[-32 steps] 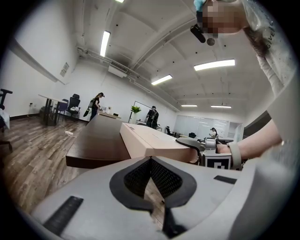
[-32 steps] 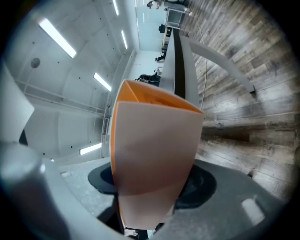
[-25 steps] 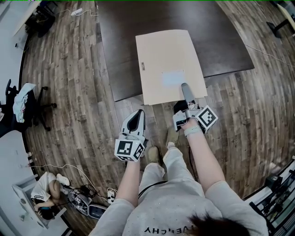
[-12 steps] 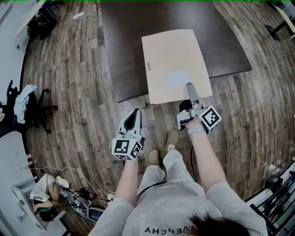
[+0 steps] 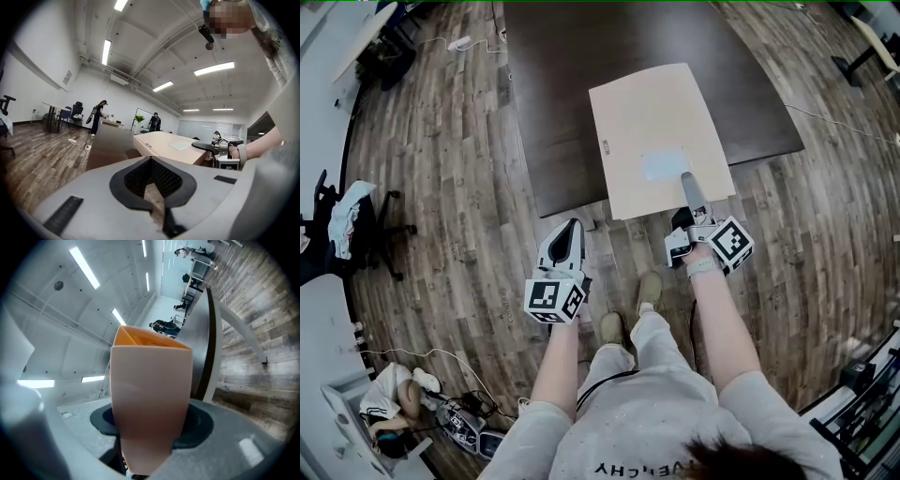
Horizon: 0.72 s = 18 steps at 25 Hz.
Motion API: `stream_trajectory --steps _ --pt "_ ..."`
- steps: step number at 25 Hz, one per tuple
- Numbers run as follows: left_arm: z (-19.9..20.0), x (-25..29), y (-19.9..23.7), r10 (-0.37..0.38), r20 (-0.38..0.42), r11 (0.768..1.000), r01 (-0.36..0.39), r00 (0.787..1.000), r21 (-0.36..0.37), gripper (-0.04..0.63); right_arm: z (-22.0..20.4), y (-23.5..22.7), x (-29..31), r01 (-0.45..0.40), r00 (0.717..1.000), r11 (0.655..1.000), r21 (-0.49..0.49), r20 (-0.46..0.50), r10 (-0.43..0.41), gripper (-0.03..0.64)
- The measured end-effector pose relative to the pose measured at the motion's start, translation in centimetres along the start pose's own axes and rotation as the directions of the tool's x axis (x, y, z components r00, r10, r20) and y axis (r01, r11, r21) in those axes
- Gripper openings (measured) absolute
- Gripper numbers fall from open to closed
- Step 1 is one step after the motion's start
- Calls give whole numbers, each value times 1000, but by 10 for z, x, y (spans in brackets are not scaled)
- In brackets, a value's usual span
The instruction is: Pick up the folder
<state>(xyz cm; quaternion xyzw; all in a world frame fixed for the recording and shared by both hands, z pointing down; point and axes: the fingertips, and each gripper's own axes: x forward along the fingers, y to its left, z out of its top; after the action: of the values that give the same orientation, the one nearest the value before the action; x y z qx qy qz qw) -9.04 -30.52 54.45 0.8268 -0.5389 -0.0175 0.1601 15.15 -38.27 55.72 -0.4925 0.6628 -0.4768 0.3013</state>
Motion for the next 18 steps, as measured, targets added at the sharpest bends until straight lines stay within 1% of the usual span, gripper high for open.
stream_trajectory --steps 3,6,10,13,16,18 --pt "8 1 5 -1 2 1000 1 1000 3 -2 -1 12 3 -24 1000 999 -24 -5 24 264" --pt "13 5 4 -6 4 1000 6 1000 3 -2 3 13 0 5 1000 999 -49 -9 -5 264" --pt "23 11 1 -15 10 1000 15 1000 1 -2 14 26 1 -22 1000 995 -102 -19 20 264" --pt "30 11 2 -21 16 1000 21 1000 2 -2 15 34 0 -18 1000 991 -133 -20 16 264" --pt "35 9 4 -23 19 1000 23 1000 2 -2 16 39 -4 8 1000 988 -157 -19 -11 264" --pt "38 9 4 -20 17 1000 20 1000 1 -2 19 45 -3 -10 1000 982 -190 -24 5 264"
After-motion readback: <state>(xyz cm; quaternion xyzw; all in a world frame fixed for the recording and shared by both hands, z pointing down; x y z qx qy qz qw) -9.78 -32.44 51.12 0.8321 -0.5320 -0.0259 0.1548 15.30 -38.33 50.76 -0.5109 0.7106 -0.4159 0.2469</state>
